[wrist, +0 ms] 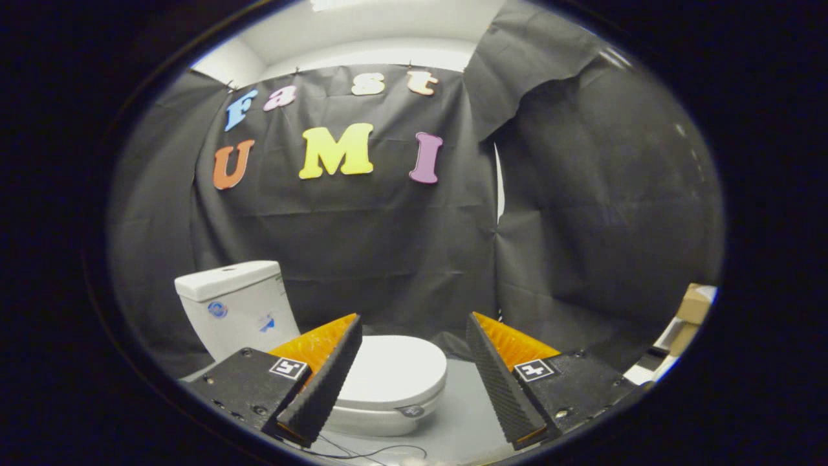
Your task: Open the toilet lid.
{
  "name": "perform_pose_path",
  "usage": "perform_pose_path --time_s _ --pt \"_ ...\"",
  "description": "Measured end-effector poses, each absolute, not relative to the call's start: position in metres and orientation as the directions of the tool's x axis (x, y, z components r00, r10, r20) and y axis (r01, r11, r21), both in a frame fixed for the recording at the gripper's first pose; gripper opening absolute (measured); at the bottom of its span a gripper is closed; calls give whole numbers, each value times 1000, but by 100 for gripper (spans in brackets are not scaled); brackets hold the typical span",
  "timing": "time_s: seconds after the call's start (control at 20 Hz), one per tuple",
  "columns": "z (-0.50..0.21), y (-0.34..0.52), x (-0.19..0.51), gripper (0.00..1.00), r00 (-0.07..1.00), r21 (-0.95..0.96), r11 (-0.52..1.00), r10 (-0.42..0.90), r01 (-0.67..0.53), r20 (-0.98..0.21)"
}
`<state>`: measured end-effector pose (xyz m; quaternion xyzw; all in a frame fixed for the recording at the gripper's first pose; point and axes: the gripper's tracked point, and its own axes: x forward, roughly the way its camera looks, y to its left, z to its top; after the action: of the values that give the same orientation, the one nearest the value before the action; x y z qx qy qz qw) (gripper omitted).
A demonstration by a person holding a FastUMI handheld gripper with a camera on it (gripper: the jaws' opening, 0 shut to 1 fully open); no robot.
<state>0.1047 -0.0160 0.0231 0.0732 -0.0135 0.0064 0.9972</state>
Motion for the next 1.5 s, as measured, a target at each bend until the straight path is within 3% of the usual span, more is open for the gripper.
perform_pose_path --time_s 0.6,0.85,1.15,1.5 --pt "-139 -59 206 99 960 474 872 17 122 -279" --pt "-222 -56 216 99 896 610 760 85 225 -437" --pt "-265 -37 221 98 827 693 655 182 302 -532" --pt "-285 -4 227 76 778 726 619 282 300 -562"
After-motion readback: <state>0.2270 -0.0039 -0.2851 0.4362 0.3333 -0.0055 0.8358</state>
